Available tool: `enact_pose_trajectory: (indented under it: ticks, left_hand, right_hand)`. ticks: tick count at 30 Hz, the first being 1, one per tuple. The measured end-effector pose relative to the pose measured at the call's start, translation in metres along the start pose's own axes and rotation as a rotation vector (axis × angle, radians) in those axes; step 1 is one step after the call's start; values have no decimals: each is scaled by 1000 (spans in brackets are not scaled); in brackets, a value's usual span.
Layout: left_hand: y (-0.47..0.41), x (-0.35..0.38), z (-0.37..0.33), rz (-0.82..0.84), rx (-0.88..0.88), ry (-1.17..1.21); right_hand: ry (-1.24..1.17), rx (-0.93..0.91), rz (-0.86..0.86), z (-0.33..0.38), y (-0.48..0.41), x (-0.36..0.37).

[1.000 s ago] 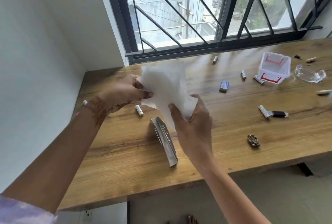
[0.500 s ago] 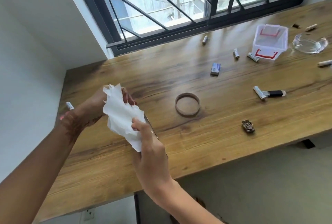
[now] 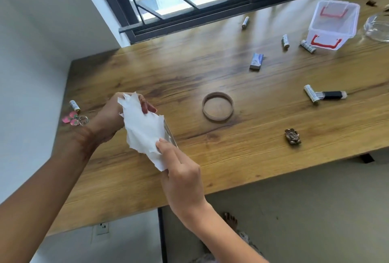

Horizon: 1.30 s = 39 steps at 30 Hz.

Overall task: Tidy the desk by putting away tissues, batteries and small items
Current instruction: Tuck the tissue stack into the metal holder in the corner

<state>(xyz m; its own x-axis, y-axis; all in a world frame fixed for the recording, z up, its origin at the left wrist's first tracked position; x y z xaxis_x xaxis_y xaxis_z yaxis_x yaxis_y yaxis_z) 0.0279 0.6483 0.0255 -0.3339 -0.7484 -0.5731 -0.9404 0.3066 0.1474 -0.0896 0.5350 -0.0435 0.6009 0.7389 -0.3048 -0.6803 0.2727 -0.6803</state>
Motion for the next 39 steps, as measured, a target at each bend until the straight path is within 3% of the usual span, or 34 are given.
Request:
enact_pose_trajectory:
  ticks: [4, 17, 26, 31, 39]
  left_hand:
    - [-9, 11, -1, -9, 3, 112]
    - [-14, 24, 23, -127, 21, -162]
    - [-12, 26, 39, -176, -82, 6]
    - [-2, 33, 42, -307, -105, 115]
    - [39, 57, 45, -506, -171, 436]
  right_hand:
    - [38, -4, 38, -9, 6, -3]
    - [123, -32, 119, -22, 20, -8]
    - [209, 18, 204, -24, 20, -9]
    - [190, 60, 256, -23, 19, -12]
    - [121, 44, 201, -16, 13, -29]
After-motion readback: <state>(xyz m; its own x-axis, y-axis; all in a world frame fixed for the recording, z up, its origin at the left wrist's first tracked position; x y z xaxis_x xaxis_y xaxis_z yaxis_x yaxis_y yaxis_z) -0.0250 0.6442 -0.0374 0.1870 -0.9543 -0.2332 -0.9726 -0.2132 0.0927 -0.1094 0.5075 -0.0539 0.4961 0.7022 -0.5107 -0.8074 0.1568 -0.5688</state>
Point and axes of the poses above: each hand's wrist, its own y-axis away from the middle knuckle, its own x-axis out of the palm, z = x × y, the point moved 3 cm from there along -y, towards the middle knuckle, and after that the axes turned 4 degrees about -z, right-handed, at the moved point
